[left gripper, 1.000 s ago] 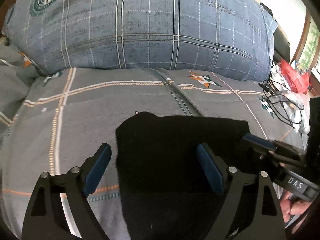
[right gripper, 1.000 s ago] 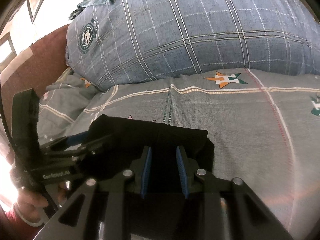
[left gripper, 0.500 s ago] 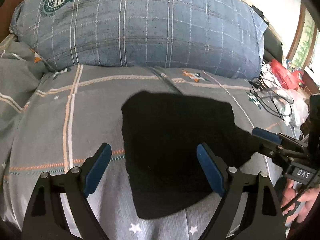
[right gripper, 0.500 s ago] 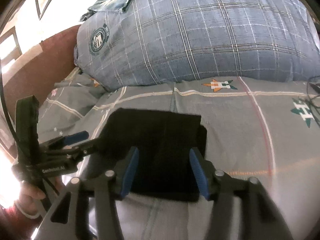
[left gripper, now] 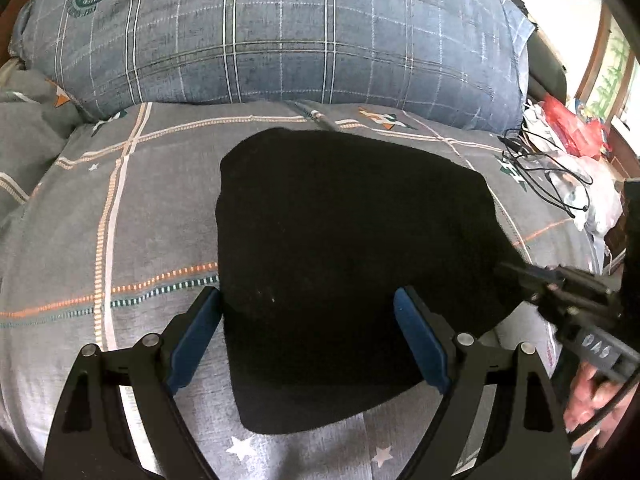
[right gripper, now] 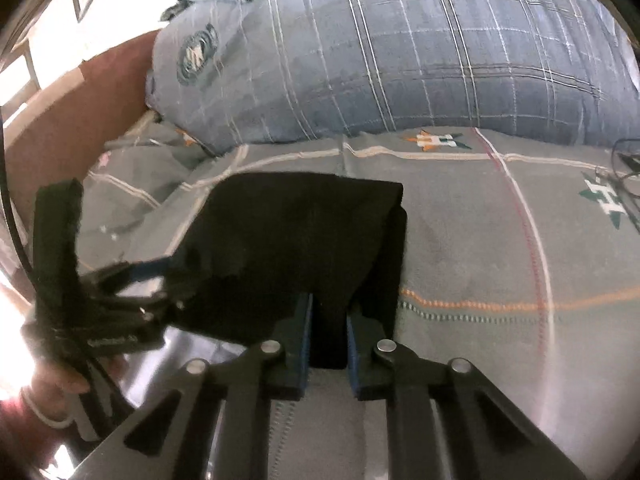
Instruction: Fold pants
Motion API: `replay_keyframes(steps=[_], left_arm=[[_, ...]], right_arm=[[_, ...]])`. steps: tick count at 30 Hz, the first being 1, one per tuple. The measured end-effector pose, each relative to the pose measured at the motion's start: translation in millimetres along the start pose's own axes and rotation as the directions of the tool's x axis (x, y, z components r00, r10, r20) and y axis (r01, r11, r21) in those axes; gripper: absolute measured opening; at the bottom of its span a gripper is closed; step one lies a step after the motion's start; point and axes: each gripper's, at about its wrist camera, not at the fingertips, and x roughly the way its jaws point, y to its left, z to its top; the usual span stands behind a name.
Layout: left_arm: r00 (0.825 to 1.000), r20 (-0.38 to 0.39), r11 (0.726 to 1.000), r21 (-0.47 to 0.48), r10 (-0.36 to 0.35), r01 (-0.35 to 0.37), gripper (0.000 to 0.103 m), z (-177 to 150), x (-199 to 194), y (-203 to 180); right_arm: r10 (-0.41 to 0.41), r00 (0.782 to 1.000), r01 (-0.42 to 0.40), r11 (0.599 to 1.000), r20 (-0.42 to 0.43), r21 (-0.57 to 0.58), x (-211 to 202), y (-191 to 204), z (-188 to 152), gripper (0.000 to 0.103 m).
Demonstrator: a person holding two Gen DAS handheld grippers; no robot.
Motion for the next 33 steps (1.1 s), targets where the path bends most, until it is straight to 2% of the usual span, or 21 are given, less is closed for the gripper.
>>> replay_keyframes(steps=[3, 5, 8, 13, 17, 21, 24, 25, 26, 28, 33], left_arm=[[1.000, -0.004, 1.000, -0.026, -0.013, 0.013, 0.089, 0, 3, 3], [1.000, -0.005, 1.000, -0.027, -0.014, 0.014, 0.089, 0, 1, 3], [1.000, -0.003, 1.000, -0.023, -0.006, 0.006, 0.089, 0, -1, 2], [1.000, 0.008, 1.000, 0.001, 0.010, -0.010, 0.089, 3, -9, 0], [0.999, 0.031, 1.000, 0.014, 0.016, -0.016, 0.089, 8, -17, 1], [0.999, 0.046, 0.999, 0.022, 0.026, -0.027, 0.089, 12, -21, 4], [0.998, 0.061, 1.000, 0.003, 0.011, -0.011, 0.089, 14, -26, 13], [0.998, 0.068, 1.000, -0.011, -0.002, 0.003, 0.089, 14, -28, 17], [0.997, 0.077, 0.999, -0.031, -0.028, 0.030, 0.089, 15, -29, 23], [0.996, 0.073, 0.997, -0.062, -0.051, 0.056, 0.089, 17, -27, 34], [0.999, 0.042, 0.996, -0.085, -0.023, 0.027, 0.089, 21, -19, 43]], right_arm=[[-0.004, 1.000, 0.004, 1.000, -0.002, 0.013, 2, -1, -1, 0.015], [-0.001, 1.000, 0.001, 1.000, -0.007, 0.015, -2, -3, 1, 0.022], [0.011, 1.000, -0.011, 0.999, -0.008, 0.039, -5, -7, 4, 0.022], [0.011, 0.999, -0.013, 0.998, 0.040, 0.066, -19, -11, 11, 0.023], [0.020, 0.998, -0.023, 0.998, 0.052, 0.050, -22, -7, 19, 0.033], [0.008, 0.999, -0.010, 0.999, 0.052, 0.037, -18, -2, 21, 0.033], [0.004, 0.999, -0.007, 0.998, 0.053, 0.061, -14, -6, 21, 0.046], [0.005, 0.999, -0.009, 0.997, 0.051, 0.080, -12, -9, 21, 0.056], [0.009, 0.999, -0.013, 0.995, 0.045, 0.101, -9, -14, 21, 0.058], [0.027, 0.999, -0.031, 0.991, 0.029, 0.129, -2, -21, 20, 0.058], [0.030, 0.999, -0.033, 0.990, 0.025, 0.139, 6, -24, 20, 0.058]])
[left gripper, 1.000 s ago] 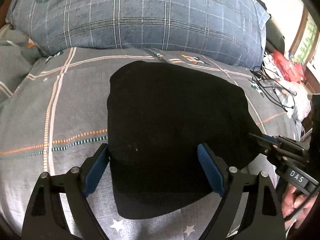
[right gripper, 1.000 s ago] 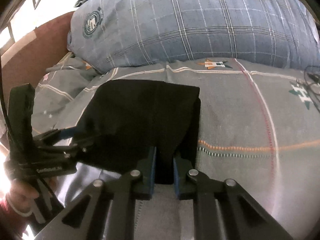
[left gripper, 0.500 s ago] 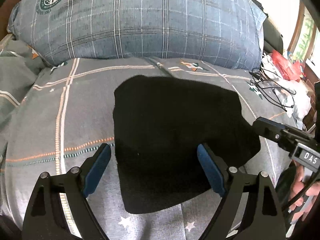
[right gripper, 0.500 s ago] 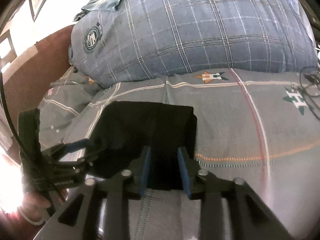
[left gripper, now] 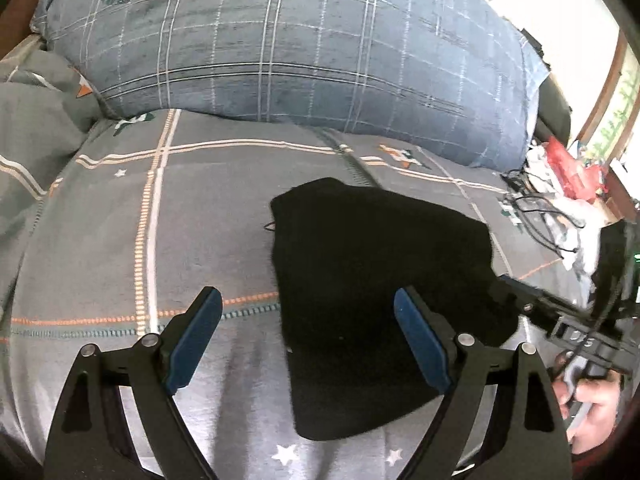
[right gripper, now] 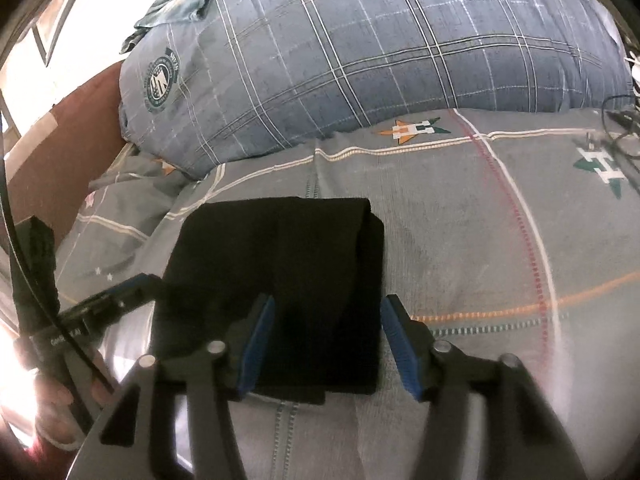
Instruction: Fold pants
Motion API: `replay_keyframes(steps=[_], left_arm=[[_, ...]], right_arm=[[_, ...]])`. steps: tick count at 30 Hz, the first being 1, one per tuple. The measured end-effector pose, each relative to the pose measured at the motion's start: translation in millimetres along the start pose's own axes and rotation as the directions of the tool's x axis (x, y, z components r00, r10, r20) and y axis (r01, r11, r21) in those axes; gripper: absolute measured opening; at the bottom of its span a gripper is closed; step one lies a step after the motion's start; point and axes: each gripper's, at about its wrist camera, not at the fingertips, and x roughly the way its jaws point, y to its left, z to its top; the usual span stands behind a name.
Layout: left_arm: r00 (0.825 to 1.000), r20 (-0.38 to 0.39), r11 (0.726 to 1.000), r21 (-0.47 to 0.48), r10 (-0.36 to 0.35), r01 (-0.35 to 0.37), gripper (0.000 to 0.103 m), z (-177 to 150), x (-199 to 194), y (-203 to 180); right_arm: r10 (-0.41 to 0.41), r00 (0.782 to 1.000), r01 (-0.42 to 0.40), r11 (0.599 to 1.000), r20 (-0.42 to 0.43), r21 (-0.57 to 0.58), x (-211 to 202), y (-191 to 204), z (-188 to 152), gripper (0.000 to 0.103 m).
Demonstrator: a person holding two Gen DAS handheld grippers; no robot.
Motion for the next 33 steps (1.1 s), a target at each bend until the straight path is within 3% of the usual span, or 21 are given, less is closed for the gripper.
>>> replay_keyframes(steps=[6, 10, 12, 14, 15, 16, 20, 22, 24, 28, 33], left_arm=[[0.999, 0.021, 0.998, 0.037, 0.050, -0.050, 0.089, 14, 10, -8], [0.996, 0.013, 0.995, 0.034, 0.092, -0.092, 0.089, 33, 33, -5], [0.996, -0.004, 0.995, 0.031, 0.092, -0.092, 0.089, 38, 42, -5], [0.996, -0.009, 0.996, 0.034, 0.088, -0.088, 0.089, 42, 51, -5], [0.996, -0.012, 0.996, 0.033, 0.088, -0.088, 0.089, 44, 54, -5], [0.996, -0.015, 0.996, 0.030, 0.086, -0.086, 0.090, 46, 58, -5], [0.995, -0.037, 0.996, -0.015, 0.093, -0.093, 0.097, 46, 82, -1], [0.997, -0.038, 0.996, -0.042, 0.073, -0.074, 0.097, 45, 82, 3], [0.998, -0.034, 0.997, -0.046, 0.061, -0.062, 0.097, 44, 76, 5], [0.998, -0.022, 0.997, -0.045, 0.062, -0.063, 0.097, 38, 57, 5], [0.997, -0.007, 0.996, -0.051, 0.073, -0.073, 0.097, 25, 39, 5]], right_arm=[[-0.006, 0.998, 0.010, 0.998, 0.065, -0.060, -2, 17, 17, 0.057], [-0.081, 0.995, 0.084, 0.995, 0.051, -0.059, 21, 20, 32, 0.057], [-0.074, 0.997, 0.074, 0.996, 0.017, -0.051, 39, 15, 36, 0.052], [-0.077, 0.997, 0.078, 0.995, 0.016, -0.069, 47, 12, 38, 0.034], [-0.070, 0.997, 0.071, 0.995, 0.023, -0.068, 47, 10, 38, 0.030], [-0.079, 0.996, 0.080, 0.995, 0.035, -0.053, 46, 6, 39, 0.018], [-0.065, 0.997, 0.064, 0.998, 0.036, 0.021, 54, -10, 38, 0.018], [-0.085, 0.995, 0.086, 0.996, 0.046, -0.006, 53, -6, 37, 0.019], [-0.114, 0.993, 0.115, 0.993, 0.038, -0.025, 49, -3, 38, 0.032], [-0.100, 0.993, 0.101, 0.994, 0.064, -0.027, 18, 0, 34, 0.034], [-0.045, 0.996, 0.055, 0.990, 0.073, -0.130, -11, 27, 16, 0.034]])
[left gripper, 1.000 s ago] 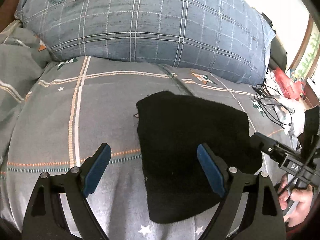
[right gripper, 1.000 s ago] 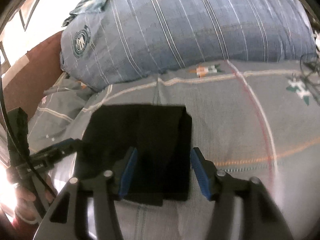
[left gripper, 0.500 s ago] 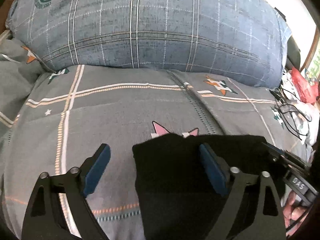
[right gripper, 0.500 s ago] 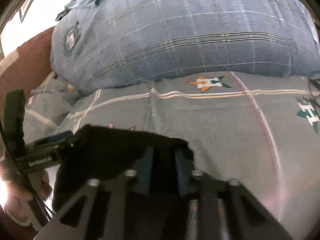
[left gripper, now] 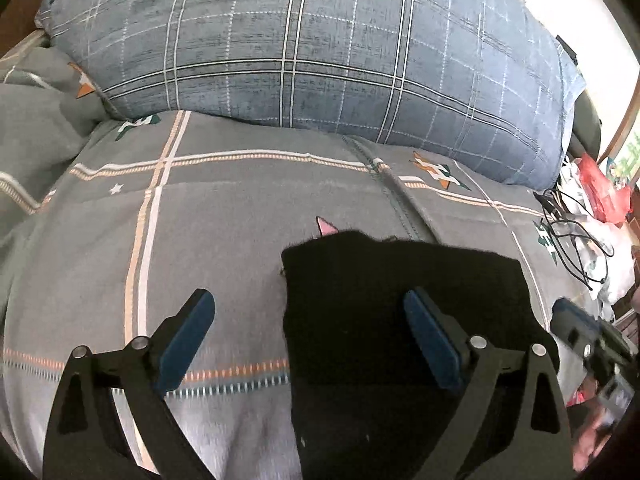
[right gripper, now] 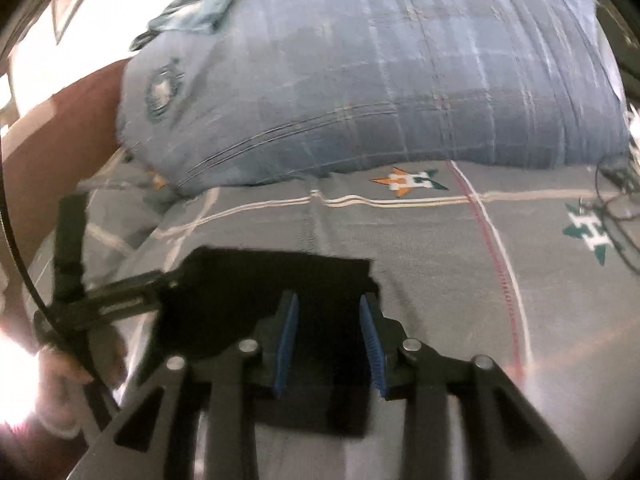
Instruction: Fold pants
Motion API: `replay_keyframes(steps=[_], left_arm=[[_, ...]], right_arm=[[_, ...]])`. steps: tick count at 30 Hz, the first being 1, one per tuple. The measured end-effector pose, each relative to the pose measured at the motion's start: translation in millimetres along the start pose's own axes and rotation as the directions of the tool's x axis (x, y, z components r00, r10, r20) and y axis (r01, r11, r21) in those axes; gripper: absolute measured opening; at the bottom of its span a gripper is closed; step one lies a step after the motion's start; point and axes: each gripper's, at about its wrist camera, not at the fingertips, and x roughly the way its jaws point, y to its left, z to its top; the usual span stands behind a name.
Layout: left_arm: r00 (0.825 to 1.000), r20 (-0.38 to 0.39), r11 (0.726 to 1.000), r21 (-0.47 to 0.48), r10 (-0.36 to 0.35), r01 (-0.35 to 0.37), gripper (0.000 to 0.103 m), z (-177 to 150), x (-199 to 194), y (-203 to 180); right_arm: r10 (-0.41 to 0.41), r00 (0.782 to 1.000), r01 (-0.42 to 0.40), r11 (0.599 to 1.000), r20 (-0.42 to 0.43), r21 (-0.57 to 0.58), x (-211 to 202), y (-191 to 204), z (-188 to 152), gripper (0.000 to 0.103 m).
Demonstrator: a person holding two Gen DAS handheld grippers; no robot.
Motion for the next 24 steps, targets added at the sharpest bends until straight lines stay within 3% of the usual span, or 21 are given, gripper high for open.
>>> replay_keyframes(steps=[2, 5, 9, 14, 19, 24], left_arm=[[1.000, 0.000, 1.000, 0.002, 0.004, -0.004, 0.097, -4, -3, 0], [1.000, -0.001, 1.000, -0.005, 0.003, -0.003, 0.097, -10, -9, 1], [0.999, 0.013, 0.999, 0.021, 0.034, -0.034, 0.097, -16, -26, -1], [0.998, 0.049, 0.998, 0.033, 0.044, -0.046, 0.097, -23, -47, 0], [0.998, 0.061, 0.999, 0.029, 0.029, -0.030, 0.097, -26, -60, 2], [0.997, 0.074, 0.998, 0.058, 0.002, -0.006, 0.097, -28, -73, -1]], right_arm=[[0.029, 0.999, -0.030, 0.999, -0.018, -0.044, 0, 12, -11, 0.033], [-0.008, 0.996, 0.002, 0.998, -0.086, -0.065, 20, 14, -31, 0.031], [-0.008, 0.999, 0.006, 0.999, -0.049, -0.050, 12, 17, -31, 0.032], [0.036, 0.999, -0.036, 0.999, 0.013, 0.018, -15, 16, -23, 0.055], [0.021, 1.000, -0.022, 0.998, 0.019, 0.051, -29, 15, -30, 0.055], [0.016, 1.000, -0.018, 0.995, 0.025, 0.100, -42, 16, -34, 0.061]])
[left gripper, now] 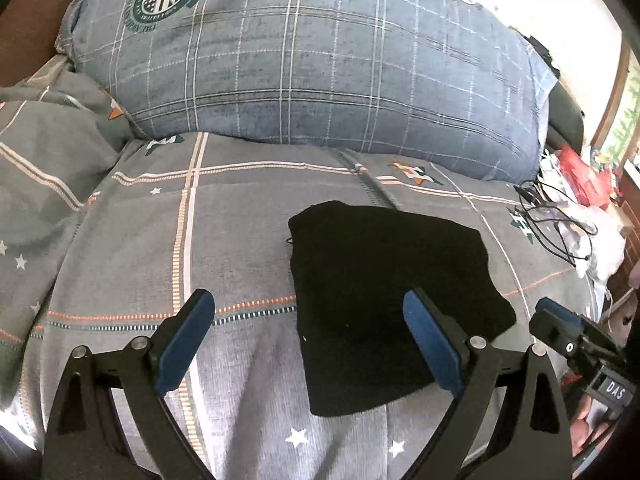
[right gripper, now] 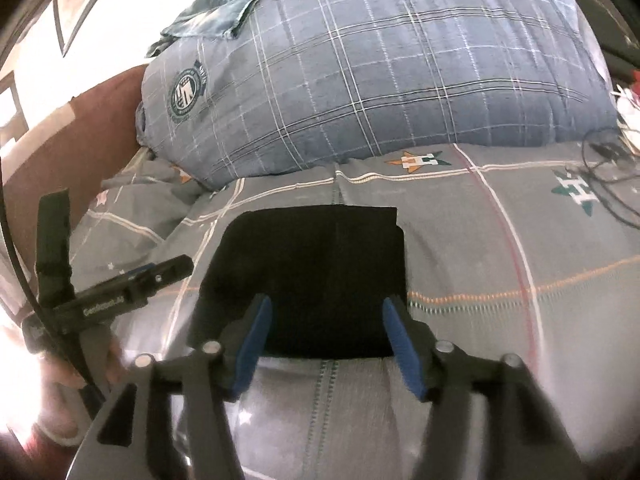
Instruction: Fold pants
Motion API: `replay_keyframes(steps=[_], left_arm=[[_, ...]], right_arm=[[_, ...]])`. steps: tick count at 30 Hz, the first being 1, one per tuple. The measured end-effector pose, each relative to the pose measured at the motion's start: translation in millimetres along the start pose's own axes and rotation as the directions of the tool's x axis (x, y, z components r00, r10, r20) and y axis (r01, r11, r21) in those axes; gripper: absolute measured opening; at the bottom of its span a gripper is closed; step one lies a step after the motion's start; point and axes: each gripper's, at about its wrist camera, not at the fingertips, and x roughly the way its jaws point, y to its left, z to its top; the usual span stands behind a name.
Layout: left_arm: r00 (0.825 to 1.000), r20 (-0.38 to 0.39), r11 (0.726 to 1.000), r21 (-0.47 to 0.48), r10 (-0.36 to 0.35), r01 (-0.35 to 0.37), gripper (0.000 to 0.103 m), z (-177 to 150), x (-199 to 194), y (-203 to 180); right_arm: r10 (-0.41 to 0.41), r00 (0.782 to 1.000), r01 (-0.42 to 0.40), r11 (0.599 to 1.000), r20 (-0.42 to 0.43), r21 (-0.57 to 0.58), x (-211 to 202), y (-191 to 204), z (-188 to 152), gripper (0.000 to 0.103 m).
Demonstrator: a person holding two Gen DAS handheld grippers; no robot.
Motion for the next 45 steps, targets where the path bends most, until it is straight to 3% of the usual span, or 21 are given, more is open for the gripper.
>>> replay_keyframes(steps=[3, 12, 18, 25, 36, 39, 41, 42, 45], left_arm=[[1.000, 0.008, 1.000, 0.007, -0.008, 0.008, 0.097, 3, -2, 0], [0.997, -0.054, 0.998, -0.046, -0.054, 0.052, 0.097, 1, 25, 6], [0.992, -0.078, 0.995, -0.044, -0.097, 0.094, 0.097, 1, 37, 3], [0.986, -0.099, 0.991, -0.024, -0.137, 0.135, 0.097, 1, 48, 0], [0.967, -0.143, 0.977, -0.060, -0.210, 0.203, 0.097, 1, 74, 3], [0.961, -0.148, 0.971, -0.065, -0.235, 0.228, 0.097, 3, 78, 5], [0.954, -0.150, 0.965, -0.074, -0.259, 0.250, 0.097, 3, 81, 8], [0.950, -0.151, 0.962, -0.079, -0.272, 0.262, 0.097, 2, 83, 9], [0.949, -0.139, 0.958, -0.077, -0.284, 0.276, 0.100, 2, 85, 10]], right_arm=[[-0.009, 1.000, 0.009, 1.000, -0.014, 0.005, -1, 3, 3, 0.070], [-0.003, 0.996, 0.010, 0.997, -0.087, 0.072, 19, -24, -4, 0.071], [0.109, 0.983, -0.084, 0.983, -0.147, 0.164, 33, -41, -17, 0.071], [0.146, 0.975, -0.109, 0.971, -0.170, 0.211, 50, -57, -23, 0.071], [0.287, 0.945, -0.239, 0.934, -0.159, 0.267, 83, -71, 3, 0.078], [0.344, 0.924, -0.284, 0.910, -0.165, 0.303, 89, -79, 9, 0.081], [0.419, 0.897, -0.344, 0.861, -0.141, 0.373, 92, -90, 8, 0.085], [0.463, 0.879, -0.377, 0.819, -0.111, 0.433, 93, -100, 6, 0.085], [0.510, 0.858, -0.414, 0.757, -0.059, 0.506, 95, -114, 9, 0.085]])
